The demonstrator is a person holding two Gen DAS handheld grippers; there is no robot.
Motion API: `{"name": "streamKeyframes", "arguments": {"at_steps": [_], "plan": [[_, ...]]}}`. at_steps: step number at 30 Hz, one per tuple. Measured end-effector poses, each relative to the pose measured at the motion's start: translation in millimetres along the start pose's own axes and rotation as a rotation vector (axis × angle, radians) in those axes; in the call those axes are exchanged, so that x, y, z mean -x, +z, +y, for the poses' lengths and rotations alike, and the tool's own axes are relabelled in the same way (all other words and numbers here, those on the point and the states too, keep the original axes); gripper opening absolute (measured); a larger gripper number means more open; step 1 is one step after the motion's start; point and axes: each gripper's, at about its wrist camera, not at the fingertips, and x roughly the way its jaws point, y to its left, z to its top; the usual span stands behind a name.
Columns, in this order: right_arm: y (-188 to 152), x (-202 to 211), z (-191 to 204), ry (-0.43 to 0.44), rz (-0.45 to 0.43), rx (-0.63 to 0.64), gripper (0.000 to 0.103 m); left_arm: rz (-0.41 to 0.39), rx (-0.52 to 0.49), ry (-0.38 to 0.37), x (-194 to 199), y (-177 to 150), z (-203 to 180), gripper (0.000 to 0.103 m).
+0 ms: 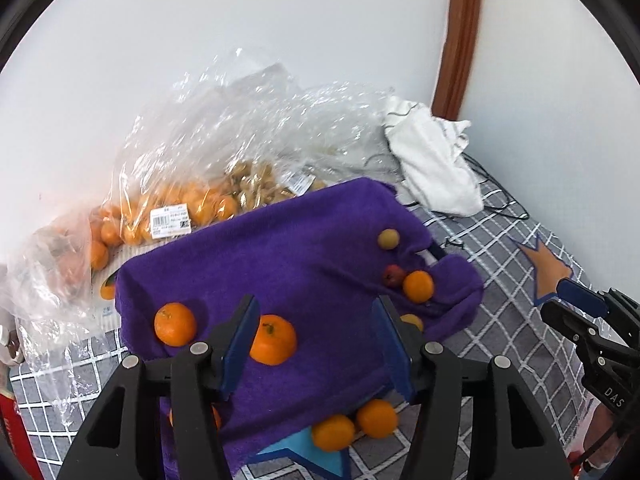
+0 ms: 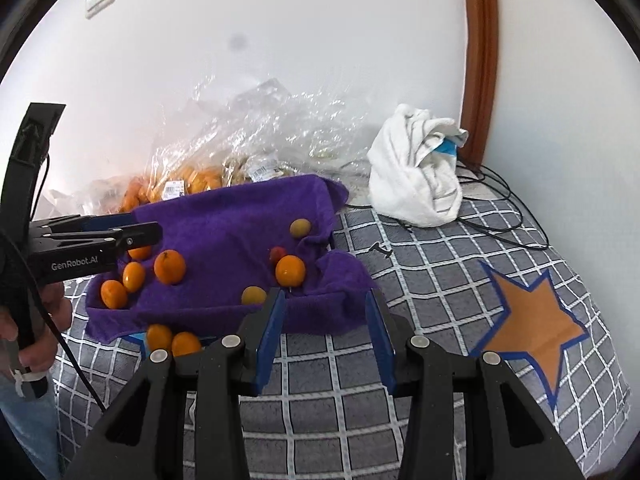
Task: Organize fruits
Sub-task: 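Withdraw both open tools from the towel toward the last oranges, then grasp an orange with the right tool while the left tool grasps another orange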
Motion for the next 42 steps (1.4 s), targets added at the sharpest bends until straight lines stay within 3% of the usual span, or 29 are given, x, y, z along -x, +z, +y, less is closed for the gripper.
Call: {"name": "streamKeyframes", "arguments": {"at_steps": [3, 9, 12, 20, 27, 35, 42], "plan": [[-4, 7, -2, 0.006, 0.000, -0.005, 0.042, -0.026, -0.004, -0.028, 13, 1, -7, 0.056], [-14, 12, 3, 0.024, 0.014, 0.006, 0.042, -0.082, -0.021, 0.002, 44, -1, -9, 0.056], [-16, 11, 9, 0.037, 0.015, 0.017, 0.042, -0.074, 0.023, -0.004, 52, -9, 4, 0.056], [-26, -6, 33, 0.084, 0.064, 0.045, 0.042, -0.027, 0.102, 0.082, 57, -50, 47, 0.056], [-52, -31, 75, 0.188, 0.144, 0.140, 0.041, 0.026, 0.241, 0.086, 54, -90, 76, 0.056], [-57, -54, 106, 0.270, 0.173, 0.198, 0.041, 0.026, 0.298, 0.073, 61, -115, 80, 0.056], [-54, -82, 108, 0.296, 0.215, 0.189, 0.039, 0.028, 0.315, 0.082, 63, -119, 82, 0.056]]}}
